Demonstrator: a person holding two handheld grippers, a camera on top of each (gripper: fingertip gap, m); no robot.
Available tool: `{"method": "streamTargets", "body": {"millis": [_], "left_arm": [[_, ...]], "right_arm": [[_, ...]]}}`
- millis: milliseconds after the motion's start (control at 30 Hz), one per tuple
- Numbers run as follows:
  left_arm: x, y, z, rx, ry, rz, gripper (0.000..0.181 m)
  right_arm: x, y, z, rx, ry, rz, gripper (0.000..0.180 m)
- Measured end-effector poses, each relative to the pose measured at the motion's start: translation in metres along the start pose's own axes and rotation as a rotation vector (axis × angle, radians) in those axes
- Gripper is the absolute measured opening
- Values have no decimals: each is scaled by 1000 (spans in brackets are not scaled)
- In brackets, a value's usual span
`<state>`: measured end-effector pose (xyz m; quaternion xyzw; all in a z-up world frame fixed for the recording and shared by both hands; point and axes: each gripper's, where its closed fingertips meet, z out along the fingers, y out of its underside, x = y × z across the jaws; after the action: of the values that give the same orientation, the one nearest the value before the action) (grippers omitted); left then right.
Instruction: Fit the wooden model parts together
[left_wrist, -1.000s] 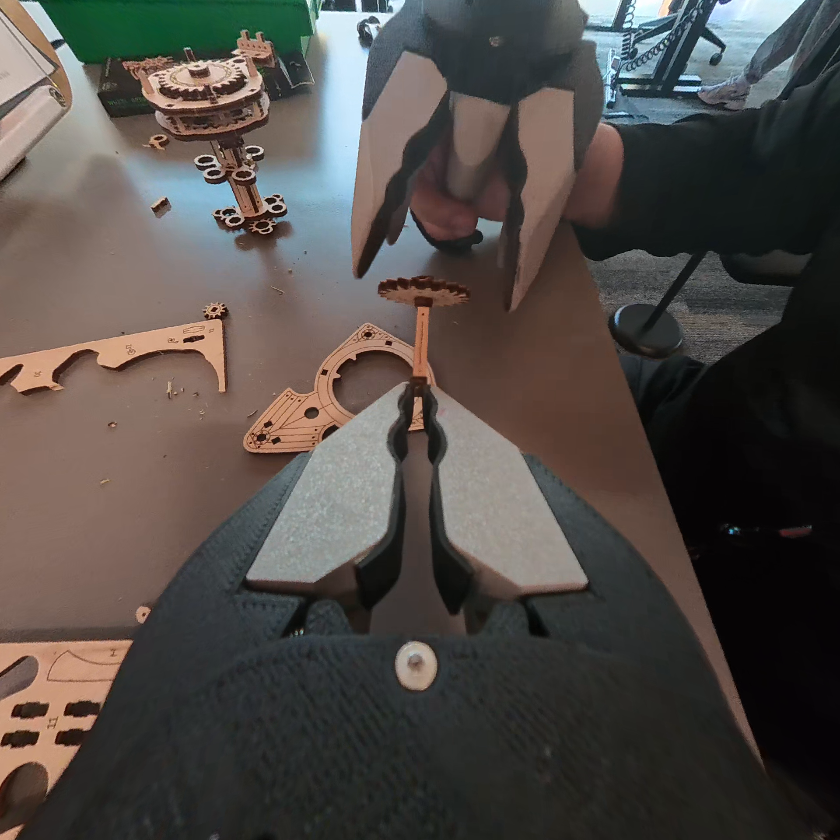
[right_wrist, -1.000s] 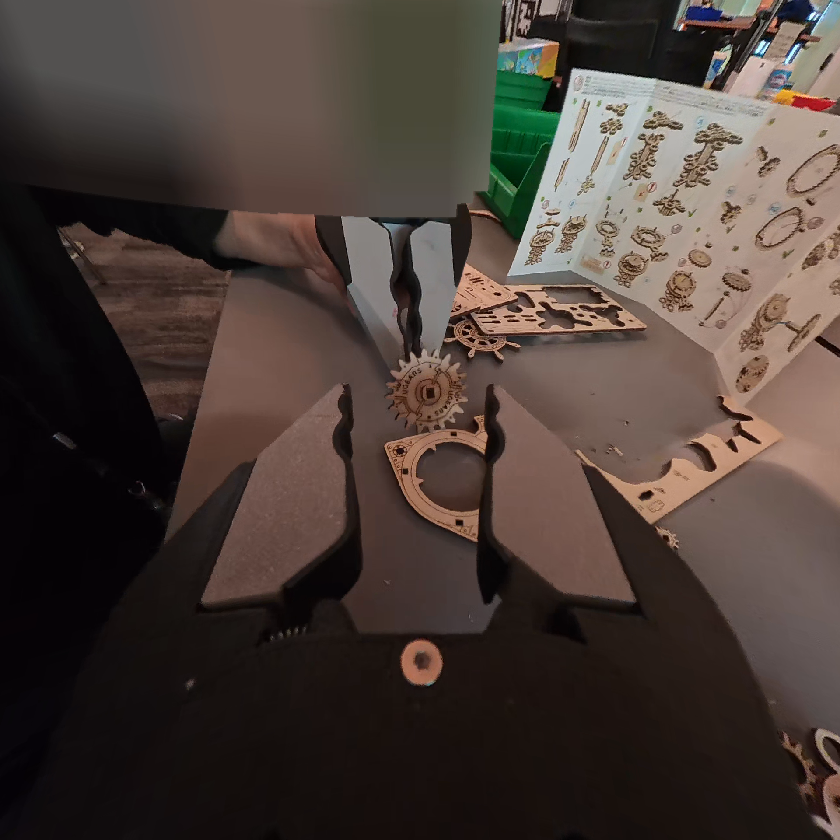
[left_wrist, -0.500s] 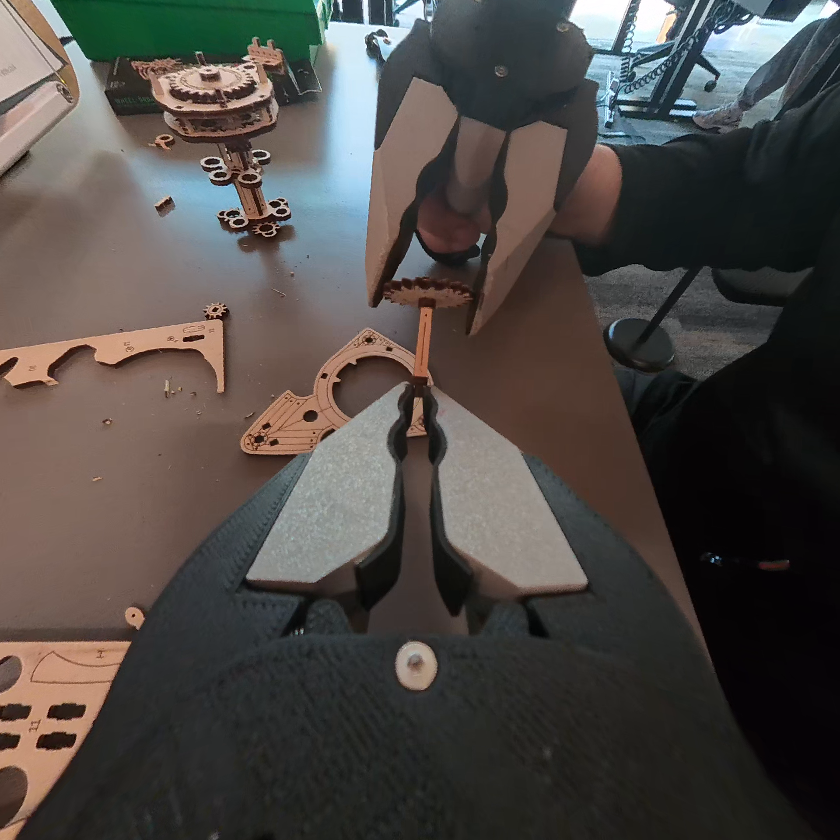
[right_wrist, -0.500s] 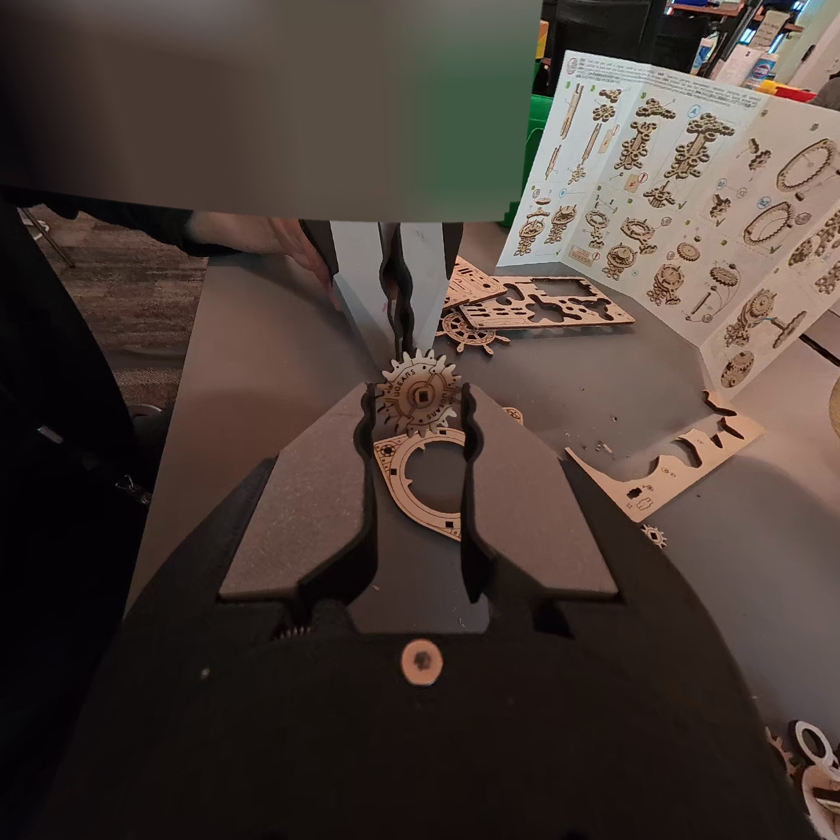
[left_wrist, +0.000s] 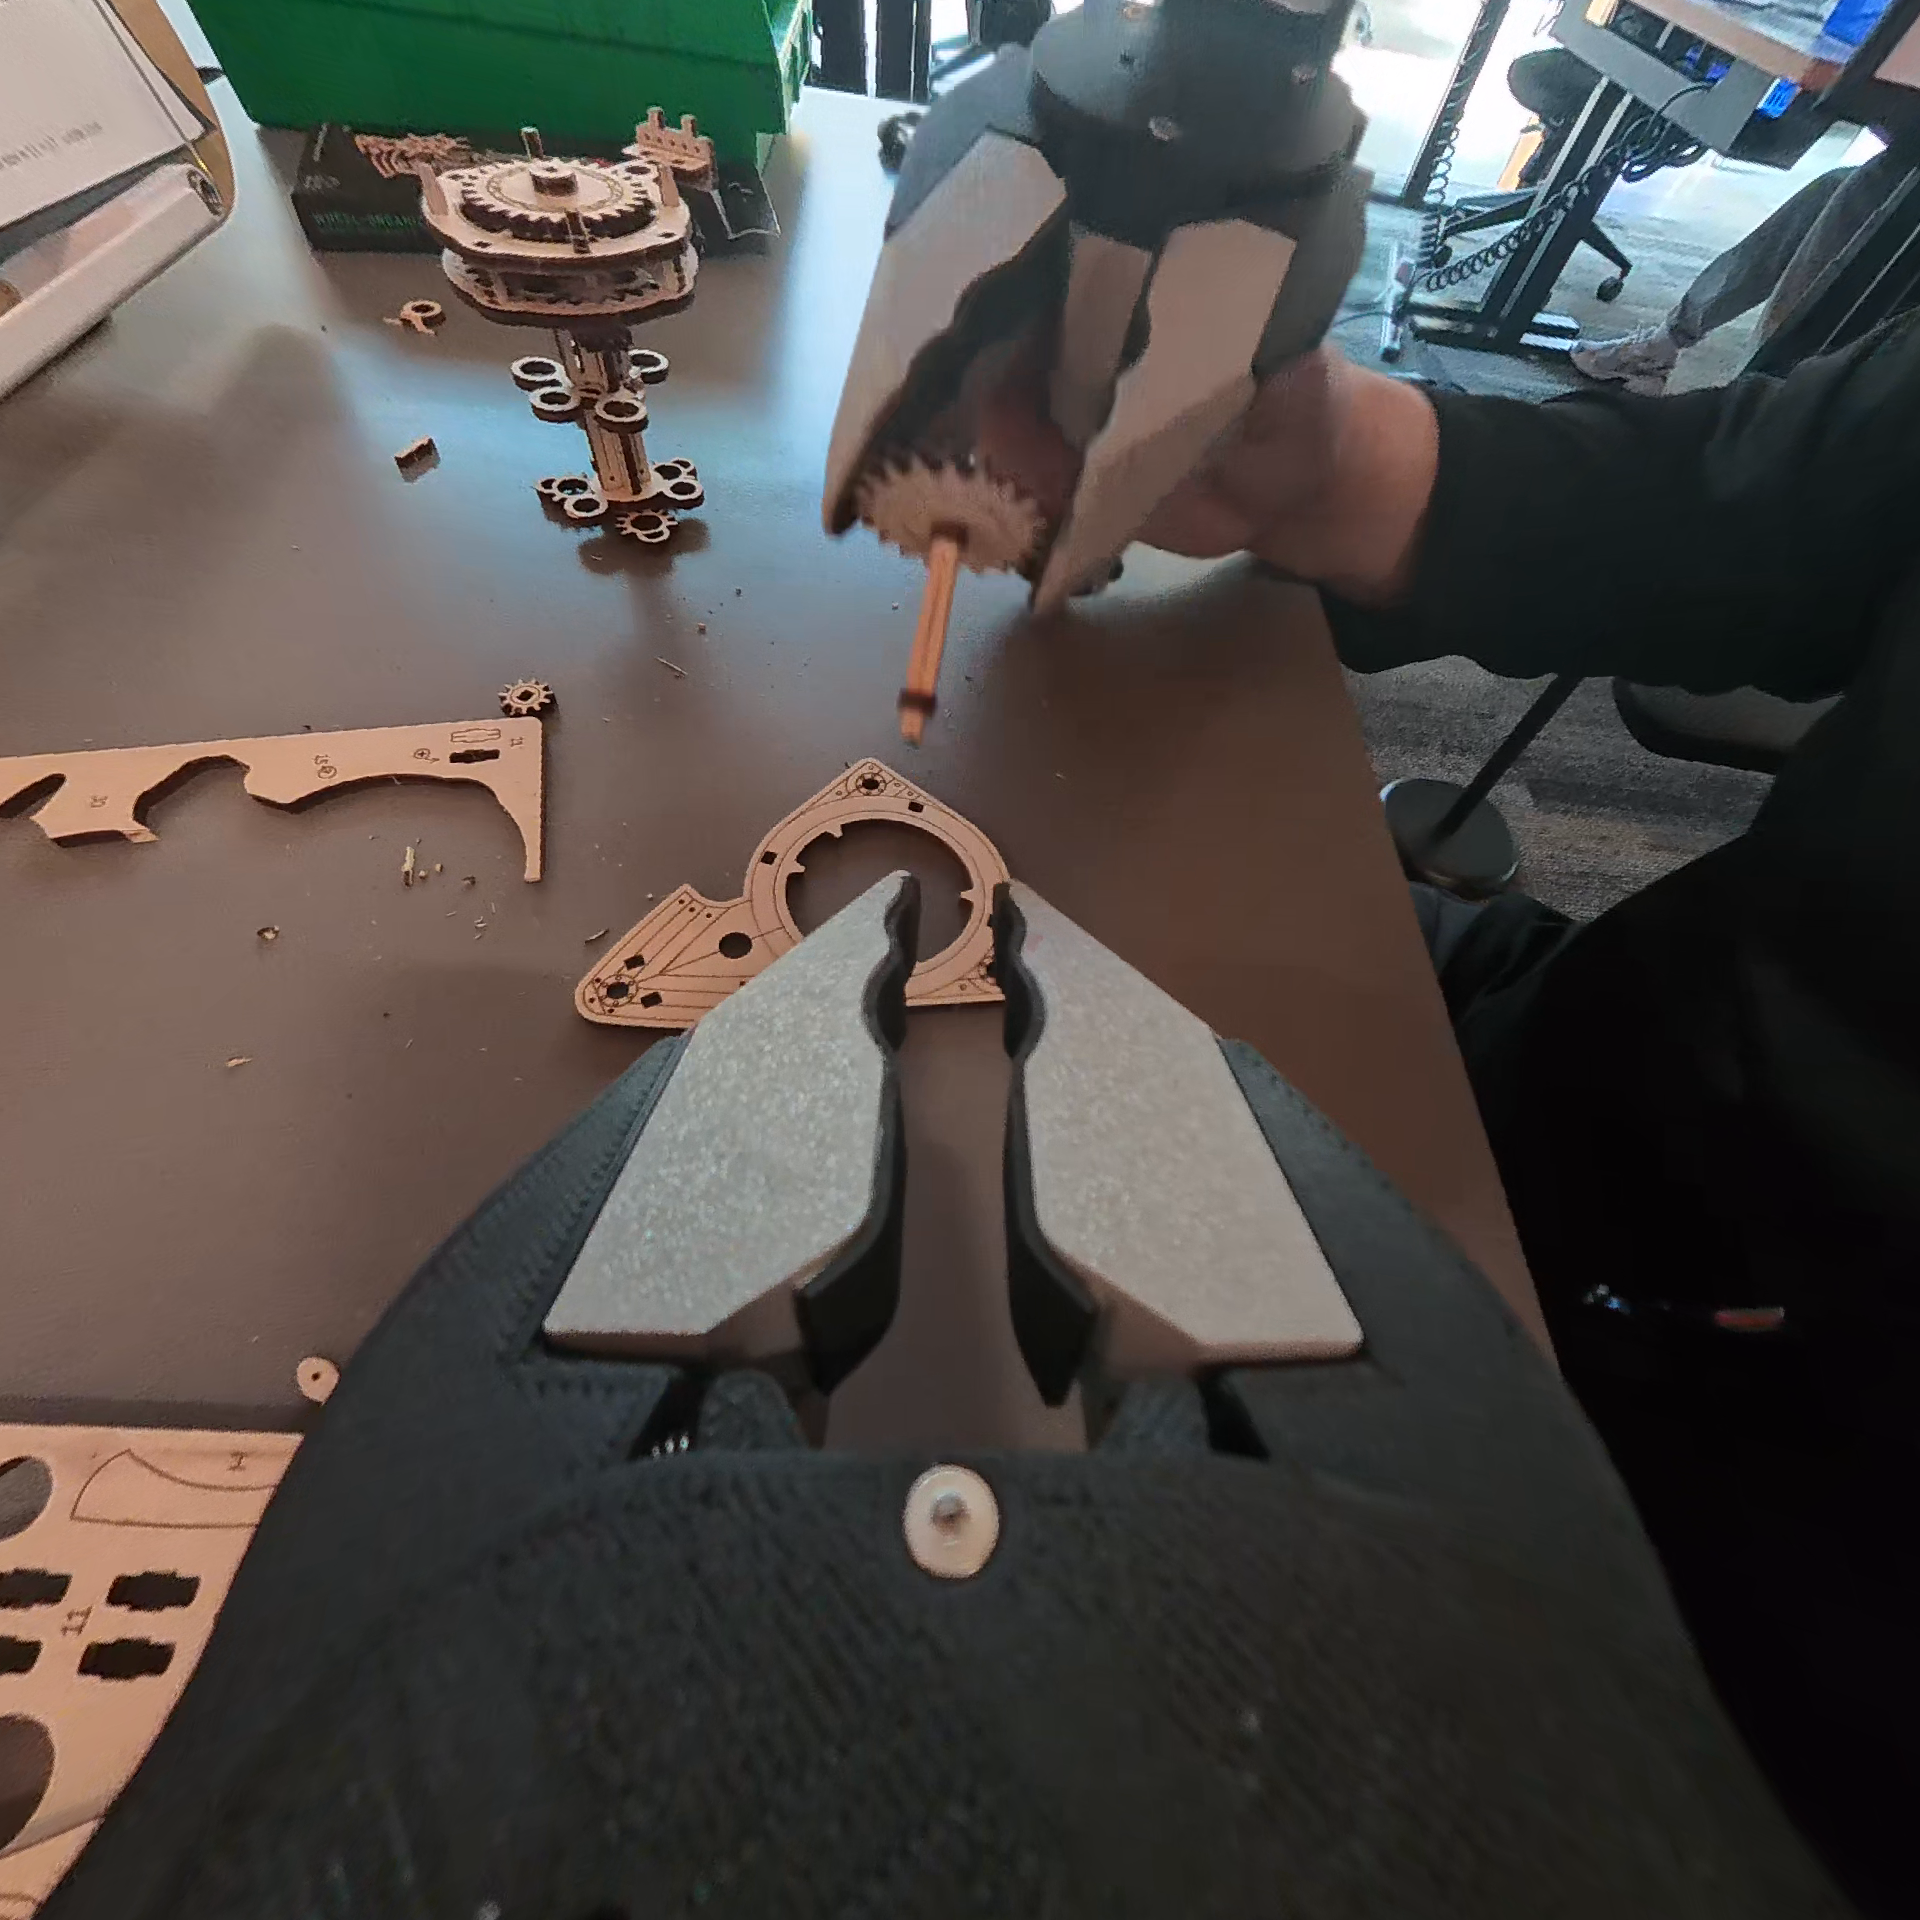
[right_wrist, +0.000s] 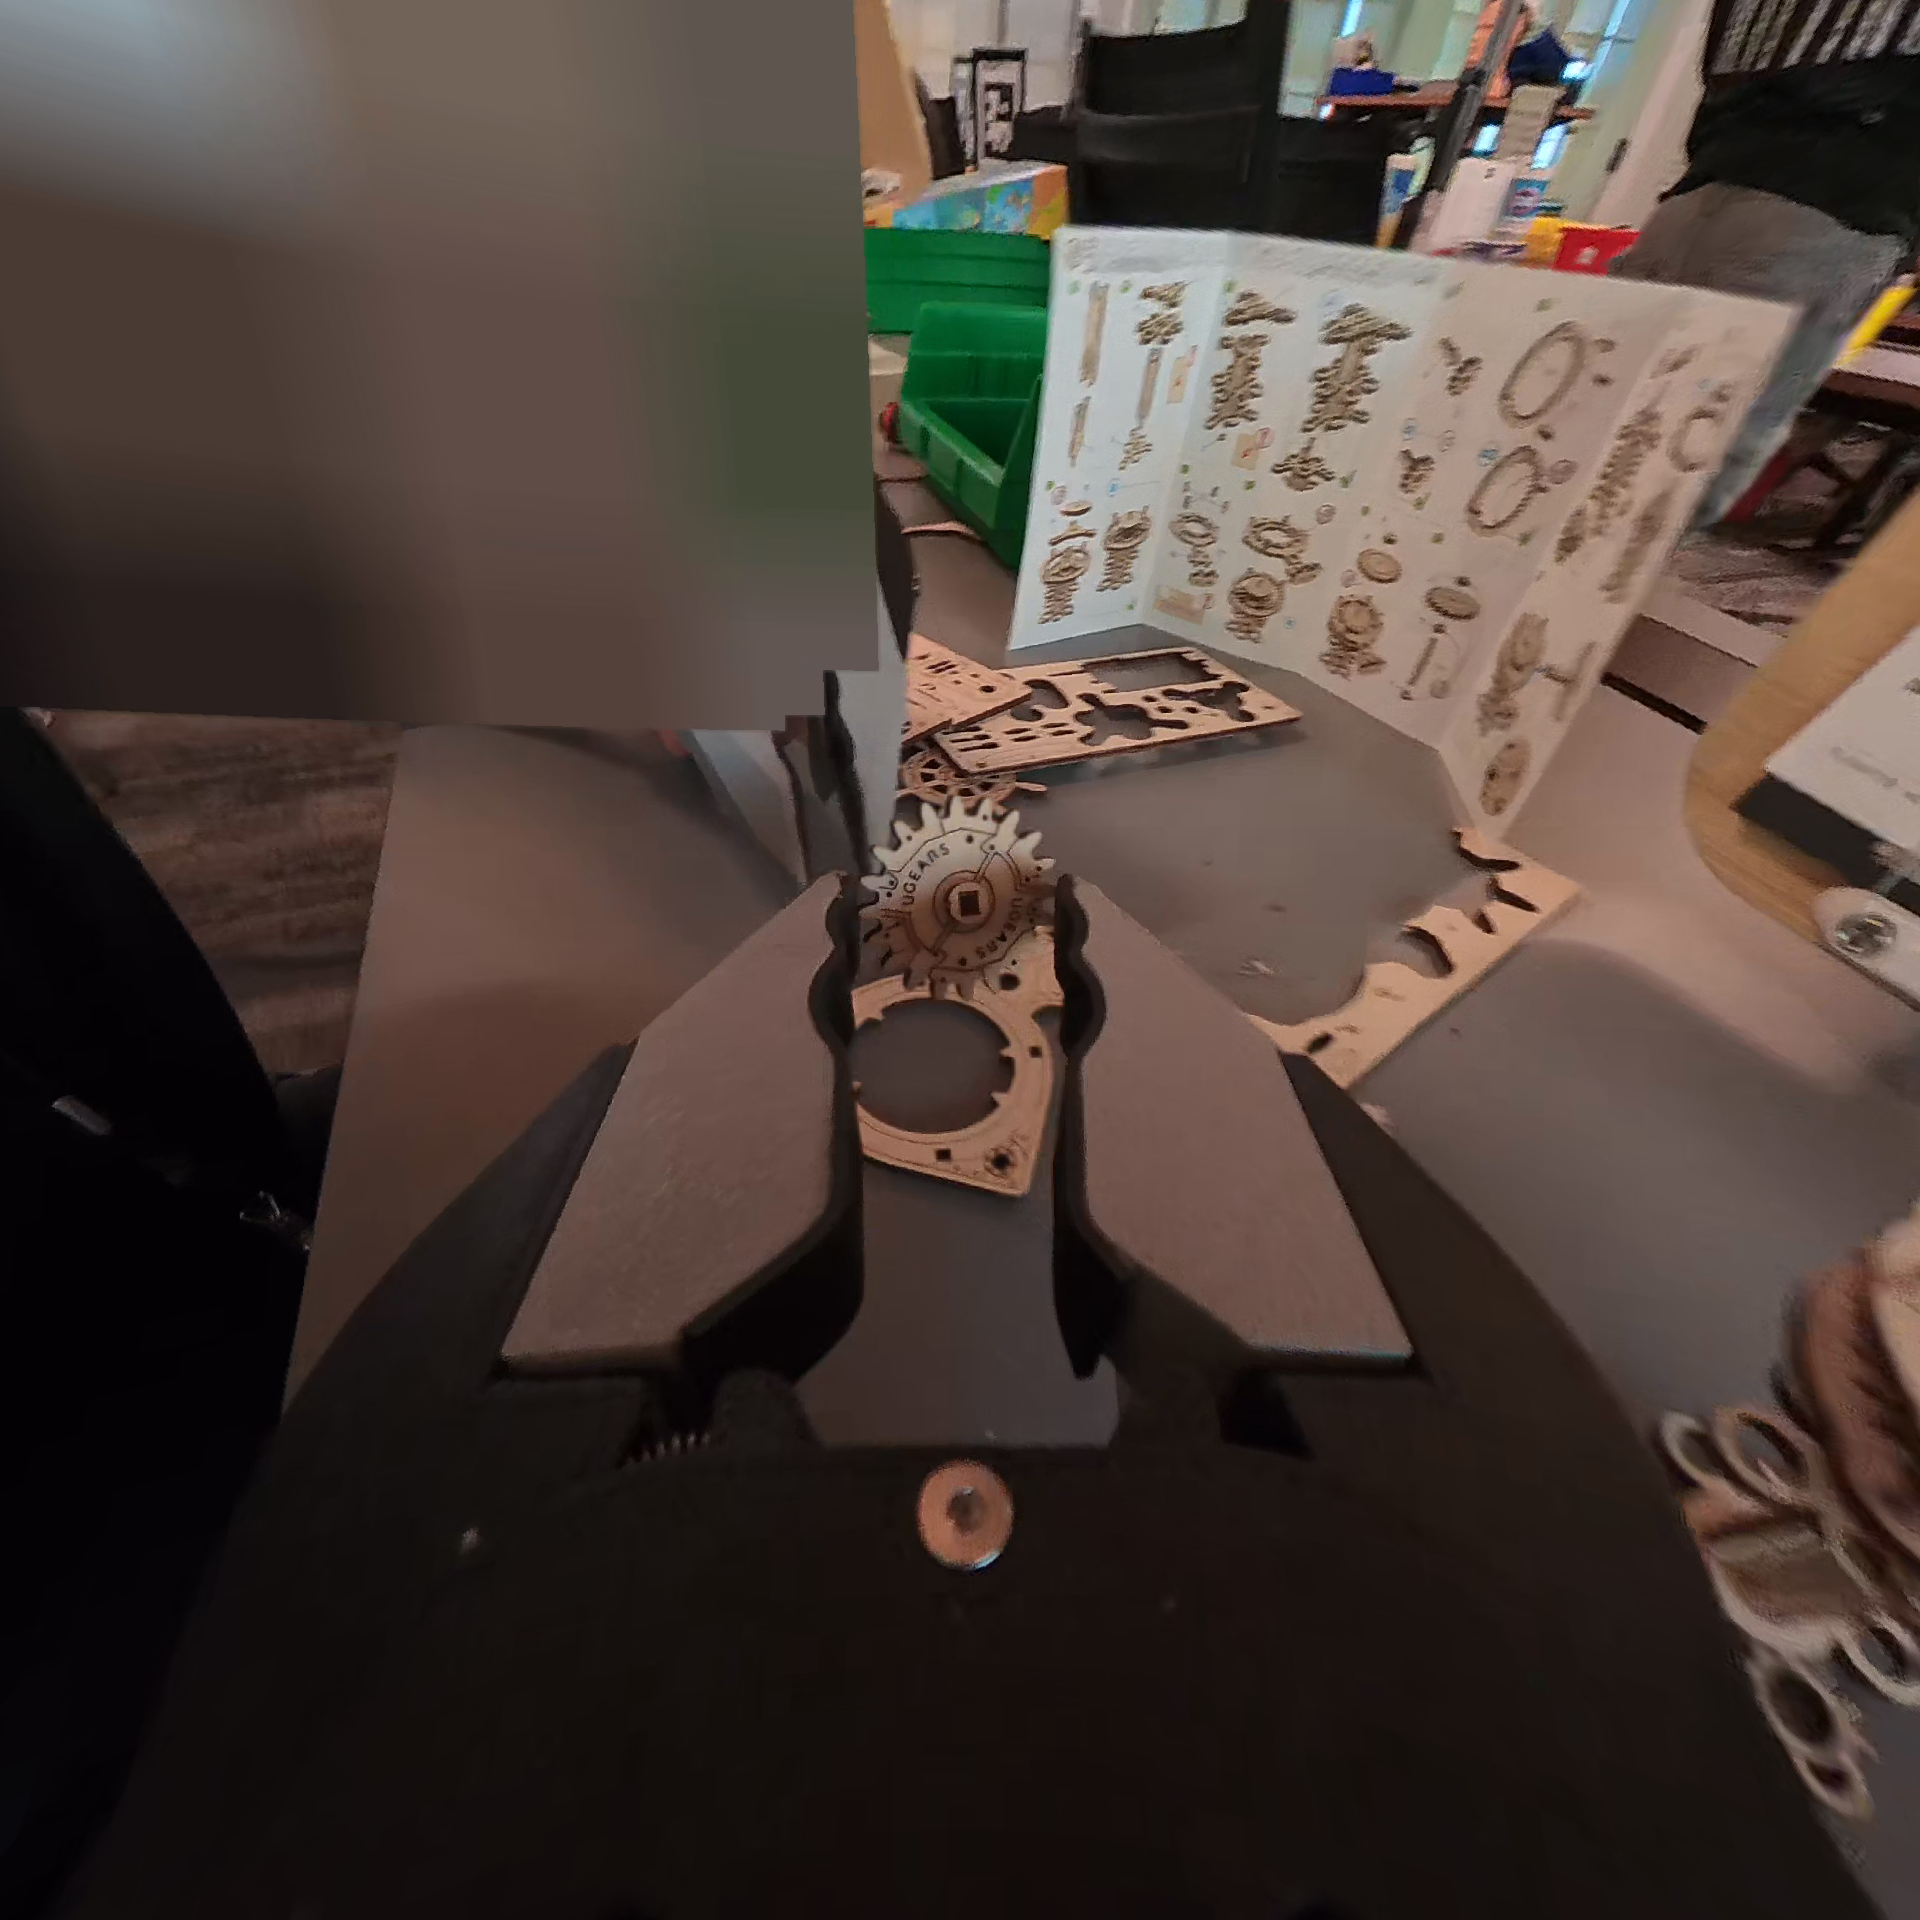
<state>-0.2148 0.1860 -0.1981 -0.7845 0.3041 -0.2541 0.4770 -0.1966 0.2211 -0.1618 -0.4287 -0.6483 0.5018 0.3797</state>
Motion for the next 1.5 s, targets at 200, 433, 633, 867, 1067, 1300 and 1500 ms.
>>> {"method": "streamTargets", "body": {"millis": [200,433,633,867,1067,1300,1500], "left_arm": [[-3,-1,2,-3,-11,14,11],[-8,-38,32,-46,-2,103,11],[-44,-79,76,-88,-47,191,11],[-71,-94,111,-88,-39,180,12],[-81,-106,111,-62,-47,195,12],[-94,-130,116,-20,-54,227,16],[-99,-137,133,-33,-11,219,26]], "right_arm": [[73,-25,-95,-144,278,-75,34],[140,-27,-152,-496,290,-62,34],[160,6,-147,-749,216,-111,35],[164,16,-140,-793,178,-134,35],[161,12,-138,-801,160,-141,35],[161,19,-138,-869,157,-158,35],[160,20,-134,-880,138,-163,35]]}}
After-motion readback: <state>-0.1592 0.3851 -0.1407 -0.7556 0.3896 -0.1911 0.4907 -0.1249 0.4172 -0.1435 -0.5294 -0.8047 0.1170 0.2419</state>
